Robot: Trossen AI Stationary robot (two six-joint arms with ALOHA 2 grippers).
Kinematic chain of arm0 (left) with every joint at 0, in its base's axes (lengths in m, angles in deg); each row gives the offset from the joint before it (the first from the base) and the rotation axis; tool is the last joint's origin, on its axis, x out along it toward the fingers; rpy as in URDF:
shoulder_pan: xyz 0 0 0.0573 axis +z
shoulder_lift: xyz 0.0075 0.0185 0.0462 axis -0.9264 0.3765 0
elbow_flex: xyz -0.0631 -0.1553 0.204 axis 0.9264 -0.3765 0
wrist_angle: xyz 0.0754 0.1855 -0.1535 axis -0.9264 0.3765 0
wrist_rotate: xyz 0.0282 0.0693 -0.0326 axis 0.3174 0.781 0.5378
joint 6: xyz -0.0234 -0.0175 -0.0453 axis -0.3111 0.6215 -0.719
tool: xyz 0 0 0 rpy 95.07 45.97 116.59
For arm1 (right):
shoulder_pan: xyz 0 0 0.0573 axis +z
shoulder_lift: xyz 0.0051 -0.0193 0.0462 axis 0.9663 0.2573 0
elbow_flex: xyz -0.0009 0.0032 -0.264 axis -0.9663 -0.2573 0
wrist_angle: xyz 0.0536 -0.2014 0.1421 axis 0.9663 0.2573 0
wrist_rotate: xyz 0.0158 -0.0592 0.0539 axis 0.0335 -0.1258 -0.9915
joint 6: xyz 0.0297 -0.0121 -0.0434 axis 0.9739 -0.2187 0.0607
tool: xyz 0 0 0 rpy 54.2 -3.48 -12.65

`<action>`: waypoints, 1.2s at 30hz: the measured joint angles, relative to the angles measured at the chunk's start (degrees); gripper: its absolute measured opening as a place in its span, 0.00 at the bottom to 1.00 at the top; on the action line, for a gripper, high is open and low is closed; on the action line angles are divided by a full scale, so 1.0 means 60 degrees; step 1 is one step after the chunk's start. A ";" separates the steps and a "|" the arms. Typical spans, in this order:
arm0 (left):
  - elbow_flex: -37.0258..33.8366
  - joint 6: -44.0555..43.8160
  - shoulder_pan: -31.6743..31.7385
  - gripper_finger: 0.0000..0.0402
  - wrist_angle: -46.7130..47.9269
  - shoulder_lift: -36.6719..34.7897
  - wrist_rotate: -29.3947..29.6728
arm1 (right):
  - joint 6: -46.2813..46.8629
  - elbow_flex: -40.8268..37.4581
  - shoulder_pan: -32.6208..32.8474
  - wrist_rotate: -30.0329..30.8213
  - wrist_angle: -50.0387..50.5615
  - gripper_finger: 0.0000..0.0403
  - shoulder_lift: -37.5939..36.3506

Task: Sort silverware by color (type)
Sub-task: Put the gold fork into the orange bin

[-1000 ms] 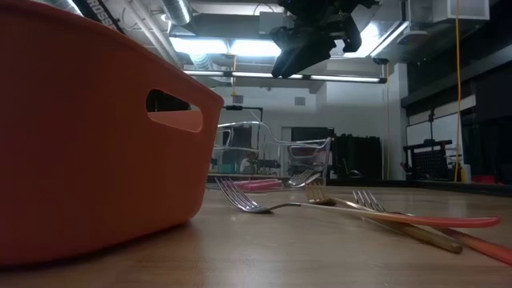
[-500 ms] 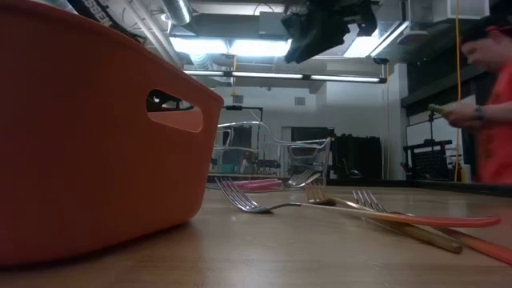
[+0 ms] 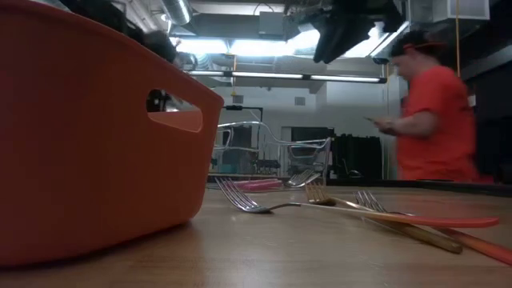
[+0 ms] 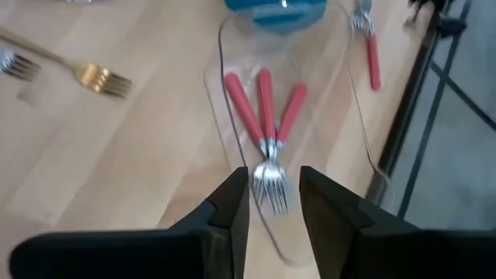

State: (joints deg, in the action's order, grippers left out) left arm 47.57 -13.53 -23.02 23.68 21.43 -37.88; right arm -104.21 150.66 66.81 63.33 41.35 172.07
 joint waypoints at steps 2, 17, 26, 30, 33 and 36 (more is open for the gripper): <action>0.0001 -0.0664 -0.0177 0.02 0.0005 -0.0525 0.0000 | 0.0218 0.0000 0.0000 0.0200 0.0233 0.26 -0.0077; 0.0012 -0.7377 -0.4086 0.02 0.0006 -0.2959 -0.0129 | 0.1000 0.0000 0.0000 0.0493 0.0952 0.26 -0.0167; 0.0012 -1.1385 -0.7022 0.02 -0.0007 -0.2641 0.0052 | 0.1011 0.0000 0.0000 0.0382 0.0941 0.26 -0.0160; 0.0020 -1.2939 -0.8282 0.02 -0.0078 -0.2142 0.0351 | 0.1011 0.0000 0.0000 0.0251 0.0926 0.26 -0.0160; 0.0020 -1.3385 -0.9148 0.02 -0.0674 -0.1637 0.0447 | 0.1011 0.0000 0.0000 0.0136 0.0923 0.26 -0.0160; 0.0020 -1.3449 -0.9891 0.02 -0.1557 -0.1009 0.0460 | 0.1011 0.0000 0.0000 0.0136 0.0921 0.26 -0.0160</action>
State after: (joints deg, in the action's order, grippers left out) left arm 47.69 -94.22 -82.37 14.33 15.38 -35.12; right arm -98.15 150.66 66.81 64.14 46.87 171.11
